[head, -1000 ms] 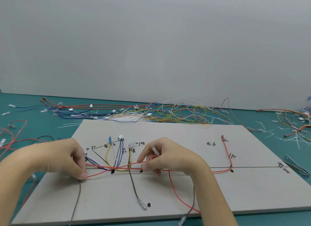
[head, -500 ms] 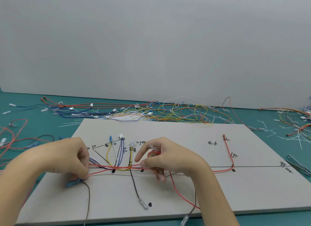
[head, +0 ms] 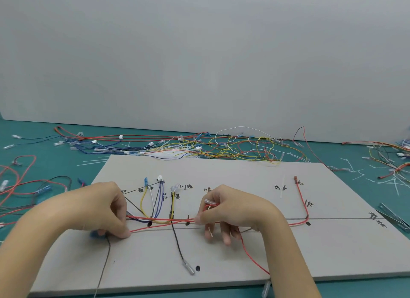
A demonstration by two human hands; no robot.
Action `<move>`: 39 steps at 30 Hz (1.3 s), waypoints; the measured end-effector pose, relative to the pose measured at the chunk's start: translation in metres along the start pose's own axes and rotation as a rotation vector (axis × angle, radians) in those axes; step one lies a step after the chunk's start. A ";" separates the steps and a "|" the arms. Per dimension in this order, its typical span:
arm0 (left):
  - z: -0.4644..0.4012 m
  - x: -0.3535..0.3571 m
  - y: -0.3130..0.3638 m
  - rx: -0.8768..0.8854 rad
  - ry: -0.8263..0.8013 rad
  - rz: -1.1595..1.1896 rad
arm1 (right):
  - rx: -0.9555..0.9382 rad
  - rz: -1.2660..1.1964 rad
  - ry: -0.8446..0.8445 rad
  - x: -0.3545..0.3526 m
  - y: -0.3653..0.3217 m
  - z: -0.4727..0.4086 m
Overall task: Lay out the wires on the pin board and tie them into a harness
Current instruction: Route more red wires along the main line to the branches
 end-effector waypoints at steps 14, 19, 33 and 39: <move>0.000 0.008 0.007 0.061 -0.021 0.063 | -0.032 -0.002 0.085 -0.002 -0.001 -0.004; -0.004 0.009 0.004 0.036 0.008 0.067 | -0.035 -0.029 0.074 0.000 -0.002 -0.005; -0.008 0.010 0.005 0.062 0.067 0.076 | -0.023 -0.067 0.045 0.006 -0.004 -0.009; -0.009 0.010 0.010 0.115 0.091 0.091 | -0.007 -0.041 0.024 0.009 -0.003 -0.010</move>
Point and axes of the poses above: each hand's wrist, its own z-axis away from the middle knuckle, its own x-axis out of the palm, y = z × x, the point moved 4 cm from there along -z, towards the middle knuckle, and after that the axes turned 7 degrees about z, right-handed, at the moved point
